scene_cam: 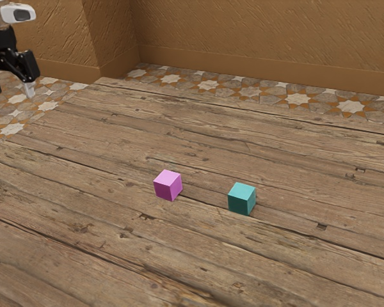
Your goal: Pick up the blue block with one arm, and put the blue block on the pink block with one arm
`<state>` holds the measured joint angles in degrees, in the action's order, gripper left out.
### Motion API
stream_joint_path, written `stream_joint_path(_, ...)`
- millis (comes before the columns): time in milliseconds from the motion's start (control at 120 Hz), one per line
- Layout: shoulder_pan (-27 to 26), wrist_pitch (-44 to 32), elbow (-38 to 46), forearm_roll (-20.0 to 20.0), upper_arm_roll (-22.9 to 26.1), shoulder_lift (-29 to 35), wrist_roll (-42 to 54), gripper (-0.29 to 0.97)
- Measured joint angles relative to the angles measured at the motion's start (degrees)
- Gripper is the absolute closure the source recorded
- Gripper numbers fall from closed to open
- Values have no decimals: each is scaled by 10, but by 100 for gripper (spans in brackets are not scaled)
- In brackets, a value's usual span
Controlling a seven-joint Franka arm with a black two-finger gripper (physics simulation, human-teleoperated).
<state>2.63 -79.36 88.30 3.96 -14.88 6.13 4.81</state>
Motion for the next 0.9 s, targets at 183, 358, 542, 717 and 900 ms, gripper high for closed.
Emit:
stream_joint_path(183, 7, -43, 1, -32, -30, 0, 10, 0)
stream_joint_path(358, 27, -27, -157, -22, 105, -38, 5, 0)
stream_joint_path(542, -8, -91, -110, -42, 267, -192, -25, 0)
stream_joint_path(717, -12, -209, -30, -51, 293, -261, -68, 0)
stream_joint_path(900, -24, -306, -14, -43, 293, -306, -120, 0)
